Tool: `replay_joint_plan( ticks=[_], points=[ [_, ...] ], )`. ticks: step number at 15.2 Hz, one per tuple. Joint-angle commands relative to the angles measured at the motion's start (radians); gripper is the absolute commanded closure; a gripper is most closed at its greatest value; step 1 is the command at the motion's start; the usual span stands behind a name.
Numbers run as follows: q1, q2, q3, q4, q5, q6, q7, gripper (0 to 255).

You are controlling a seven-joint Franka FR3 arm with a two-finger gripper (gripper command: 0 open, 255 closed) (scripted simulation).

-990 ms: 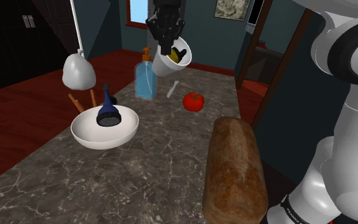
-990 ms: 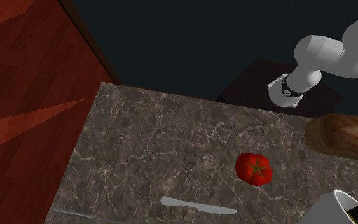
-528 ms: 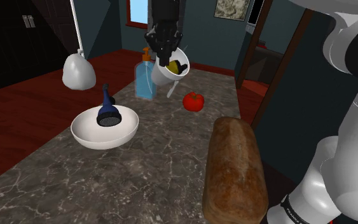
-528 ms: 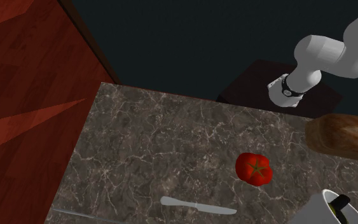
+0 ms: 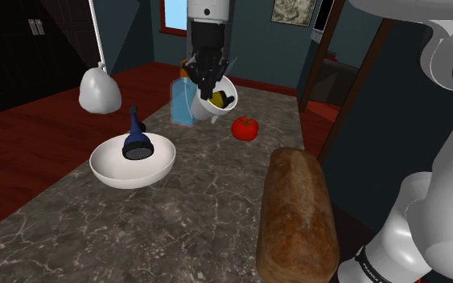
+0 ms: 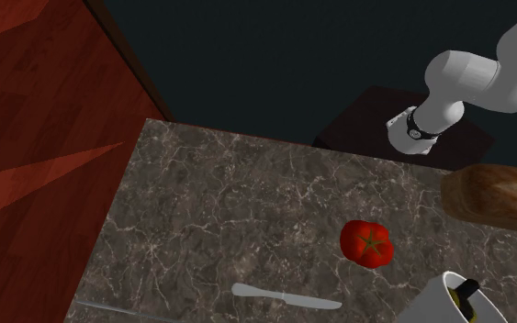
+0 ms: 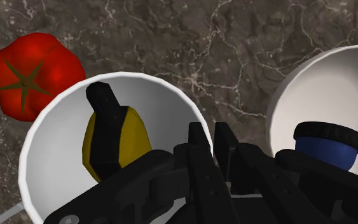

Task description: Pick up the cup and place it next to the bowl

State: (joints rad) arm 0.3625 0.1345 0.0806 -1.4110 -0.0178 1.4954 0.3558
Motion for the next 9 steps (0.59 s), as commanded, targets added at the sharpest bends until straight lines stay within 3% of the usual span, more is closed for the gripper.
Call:
replay_joint_plan(
  ticks=[1, 9],
  points=[
    [0.0, -0.009, 0.0, -0.039, 0.001, 0.031, 0.001, 255],
    [-0.001, -0.027, 0.0, -0.141, 0.002, 0.115, 0.001, 255]
  ],
)
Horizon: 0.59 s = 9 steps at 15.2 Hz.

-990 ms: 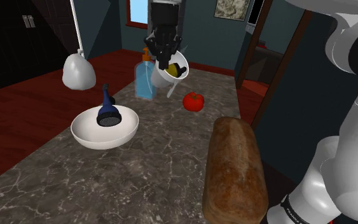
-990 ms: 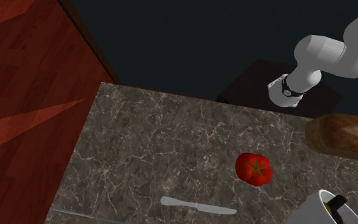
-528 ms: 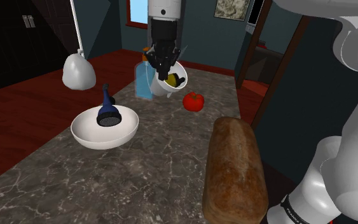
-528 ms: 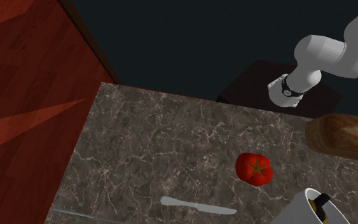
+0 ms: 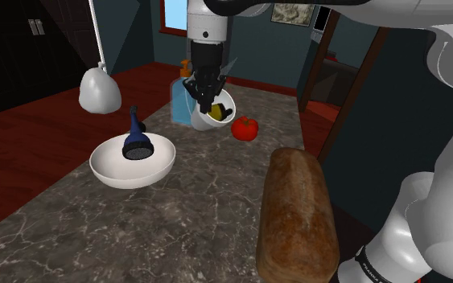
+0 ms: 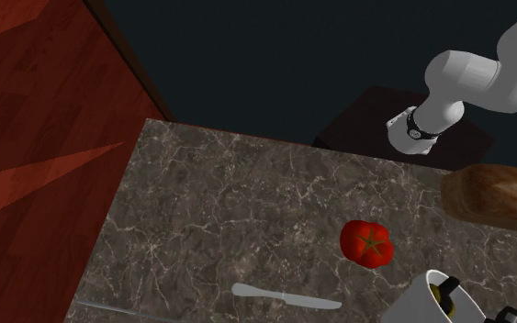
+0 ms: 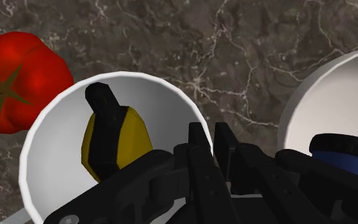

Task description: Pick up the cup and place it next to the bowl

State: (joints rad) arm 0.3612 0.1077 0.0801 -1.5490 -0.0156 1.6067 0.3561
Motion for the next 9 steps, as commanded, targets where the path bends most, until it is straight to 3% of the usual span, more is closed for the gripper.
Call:
replay_joint_plan(
  ticks=[1, 6, 7, 9],
  points=[
    [0.0, 0.0, 0.0, -0.003, 0.0, 0.004, 0.0, 255],
    [0.0, 0.0, 0.0, -0.003, 0.0, 0.004, 0.0, 255],
    [0.0, -0.001, 0.0, -0.003, 0.0, 0.004, 0.0, 0],
    [0.0, 0.0, 0.0, -0.003, 0.0, 0.004, 0.0, 0]
  ],
)
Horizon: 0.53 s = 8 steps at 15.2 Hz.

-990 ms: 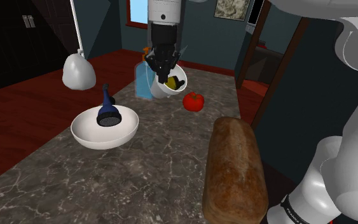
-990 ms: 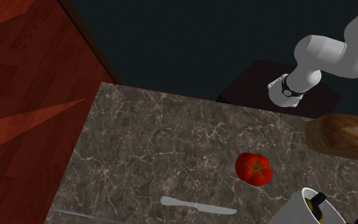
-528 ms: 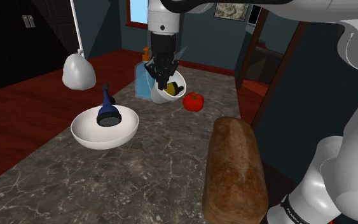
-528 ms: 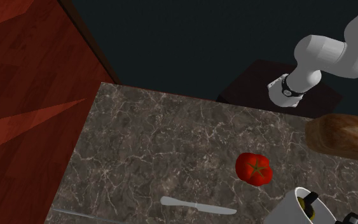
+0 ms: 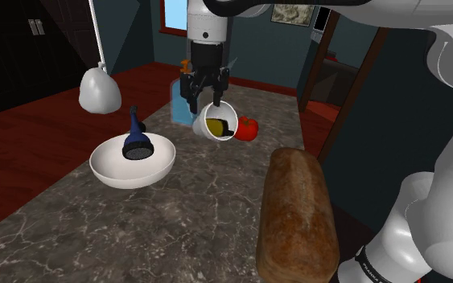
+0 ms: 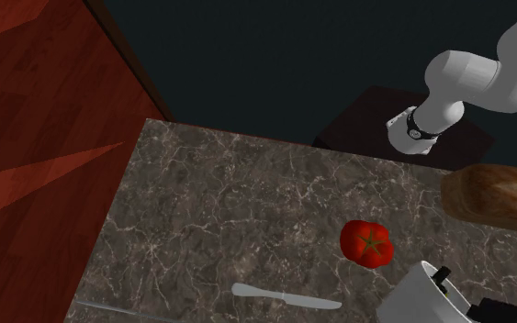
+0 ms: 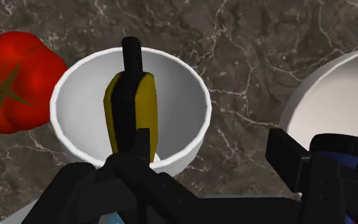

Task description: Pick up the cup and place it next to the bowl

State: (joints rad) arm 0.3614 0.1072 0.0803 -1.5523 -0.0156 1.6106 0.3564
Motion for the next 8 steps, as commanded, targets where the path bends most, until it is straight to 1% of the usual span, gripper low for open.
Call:
replay_joint_plan(
  ticks=[1, 3, 7, 8],
  points=[
    [0.0, 0.0, 0.0, 0.0, 0.0, 0.0, 0.0, 0],
    [0.0, 0.0, 0.0, 0.0, 0.0, 0.0, 0.0, 0],
    [0.003, 0.044, 0.002, 0.188, -0.004, -0.144, 0.002, 0],
    [0.003, 0.044, 0.002, 0.188, -0.004, -0.144, 0.002, 0]
  ],
)
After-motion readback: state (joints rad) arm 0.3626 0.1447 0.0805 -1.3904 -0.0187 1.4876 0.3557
